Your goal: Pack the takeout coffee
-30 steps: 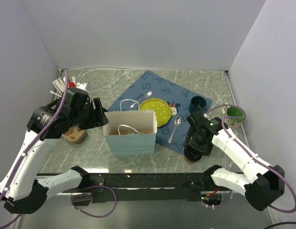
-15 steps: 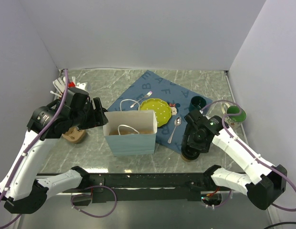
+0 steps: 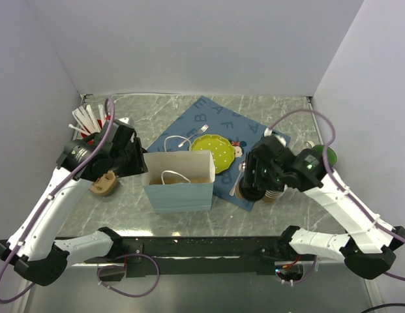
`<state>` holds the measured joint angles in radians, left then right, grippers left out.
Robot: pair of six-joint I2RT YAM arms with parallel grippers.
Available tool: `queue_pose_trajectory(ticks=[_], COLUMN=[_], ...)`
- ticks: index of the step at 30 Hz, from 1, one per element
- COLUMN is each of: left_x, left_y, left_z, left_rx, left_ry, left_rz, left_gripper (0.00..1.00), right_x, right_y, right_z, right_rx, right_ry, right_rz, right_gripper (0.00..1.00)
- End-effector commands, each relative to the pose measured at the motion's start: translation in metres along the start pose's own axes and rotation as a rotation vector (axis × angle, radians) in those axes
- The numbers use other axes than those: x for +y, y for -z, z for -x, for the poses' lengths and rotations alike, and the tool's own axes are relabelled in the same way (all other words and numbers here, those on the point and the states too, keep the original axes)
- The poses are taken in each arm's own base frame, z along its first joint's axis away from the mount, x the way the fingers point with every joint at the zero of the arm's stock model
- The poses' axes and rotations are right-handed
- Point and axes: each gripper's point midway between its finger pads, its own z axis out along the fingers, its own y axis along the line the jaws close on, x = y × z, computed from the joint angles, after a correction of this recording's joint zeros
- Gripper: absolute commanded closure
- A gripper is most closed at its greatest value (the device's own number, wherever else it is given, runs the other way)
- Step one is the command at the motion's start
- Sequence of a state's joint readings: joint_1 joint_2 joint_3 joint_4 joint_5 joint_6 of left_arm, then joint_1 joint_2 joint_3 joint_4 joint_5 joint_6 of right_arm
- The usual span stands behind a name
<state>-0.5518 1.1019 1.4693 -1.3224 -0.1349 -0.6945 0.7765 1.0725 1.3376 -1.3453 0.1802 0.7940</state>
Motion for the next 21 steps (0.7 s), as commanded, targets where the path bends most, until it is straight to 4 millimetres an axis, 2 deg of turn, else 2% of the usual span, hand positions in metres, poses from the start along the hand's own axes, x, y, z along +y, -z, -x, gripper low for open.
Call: queue_pose_trajectory(ticks=[1,2,4,5,7,8,9,11,13,14,15,16,18,21], left_x=[-0.008,-0.010,-0.014,-0.017,-0.021,-0.025,-0.027,-0.028,-0.026,-0.024,-0.021,-0.019,-0.016,-0.016], left_y=[-0.003,-0.003,-0.004,-0.005,-0.005,-0.004,-0.004,-0.003,-0.002,-0.001,-0.001,-0.002,-0.003,-0.007], left_z=[0.020,0.022,0.026,0.026,0.025,0.025,0.024,0.024,0.025,0.027,0.029,0.030,0.033,0.035], left_rx=[-0.079,-0.083,-0.086,-0.082,-0.082,-0.086,-0.085,-0.093,-0.099,-0.106,-0.119,-0.126,-0.138,-0.134], left_ry=[-0.015,-0.019,-0.025,-0.027,-0.041,-0.046,-0.060,-0.064,-0.055,-0.053,-0.054,-0.053,-0.055,-0.056], left_rz=[-0.025,-0.030,-0.040,-0.052,-0.080,-0.107,-0.120,-0.135,-0.126,-0.114,-0.096,-0.084,-0.067,-0.049], left_gripper=[0.57,0.59,0.68,0.70,0.78,0.80,0.85,0.88,0.84,0.78,0.65,0.62,0.56,0.55], right_x=[-0.013,-0.004,0.005,0.010,0.020,0.032,0.039,0.057,0.071,0.076,0.080,0.082,0.087,0.098], right_y=[0.039,0.054,0.063,0.080,0.090,0.107,0.114,0.133,0.151,0.153,0.160,0.160,0.162,0.162], right_z=[0.031,0.046,0.060,0.072,0.085,0.098,0.105,0.113,0.123,0.121,0.125,0.126,0.124,0.119], right_rx=[-0.115,-0.167,-0.194,-0.241,-0.276,-0.343,-0.374,-0.442,-0.540,-0.550,-0.586,-0.594,-0.594,-0.589], right_ry=[0.137,0.152,0.233,0.239,0.311,0.322,0.339,0.426,0.496,0.523,0.535,0.556,0.580,0.637], right_rz=[-0.045,0.002,0.021,0.047,0.078,0.142,0.178,0.284,0.372,0.403,0.427,0.435,0.466,0.524], right_gripper=[0.52,0.52,0.52,0.53,0.54,0.54,0.55,0.59,0.60,0.60,0.60,0.60,0.60,0.61])
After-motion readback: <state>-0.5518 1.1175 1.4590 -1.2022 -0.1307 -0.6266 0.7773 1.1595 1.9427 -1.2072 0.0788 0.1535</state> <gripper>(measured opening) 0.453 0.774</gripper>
